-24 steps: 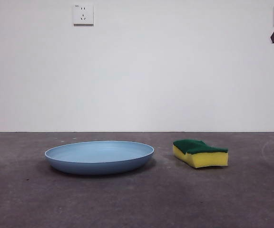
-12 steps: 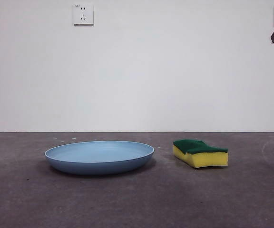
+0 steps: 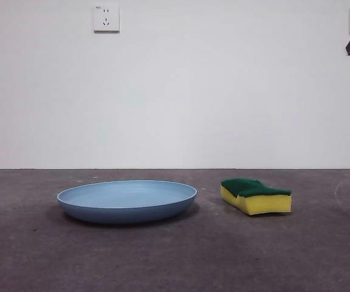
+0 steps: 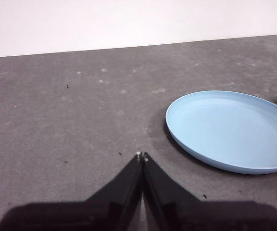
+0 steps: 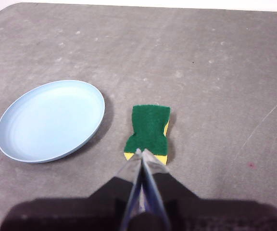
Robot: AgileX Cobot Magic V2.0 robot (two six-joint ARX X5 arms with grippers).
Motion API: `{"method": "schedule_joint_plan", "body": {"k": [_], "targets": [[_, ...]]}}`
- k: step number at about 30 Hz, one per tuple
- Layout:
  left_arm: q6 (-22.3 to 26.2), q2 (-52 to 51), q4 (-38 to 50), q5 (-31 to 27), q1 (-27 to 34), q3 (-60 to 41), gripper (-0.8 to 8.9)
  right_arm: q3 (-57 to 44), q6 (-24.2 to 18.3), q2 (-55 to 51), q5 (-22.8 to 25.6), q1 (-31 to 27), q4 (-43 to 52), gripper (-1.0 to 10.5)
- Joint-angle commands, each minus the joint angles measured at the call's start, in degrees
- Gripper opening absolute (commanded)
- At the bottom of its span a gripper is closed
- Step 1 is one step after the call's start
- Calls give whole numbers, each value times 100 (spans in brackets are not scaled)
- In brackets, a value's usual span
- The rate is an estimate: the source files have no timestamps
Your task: Pick up the plate,pick up the cloth,clean the plate with the cloth
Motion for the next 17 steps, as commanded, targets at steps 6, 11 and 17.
{"method": "schedule_joint_plan", "body": {"k": [6,11,17], "targets": [[-22,-7,0,-11,17,-76,-3,-26,-103,-81,17,2,33,0],[-22,-7,0,-11,17,-74,-3,-66,-780,-837,-127,-778,-22,0],[-22,-7,0,-13,17,-76,-3,-542,-973,-1755,-664,-2096,140,0]]}}
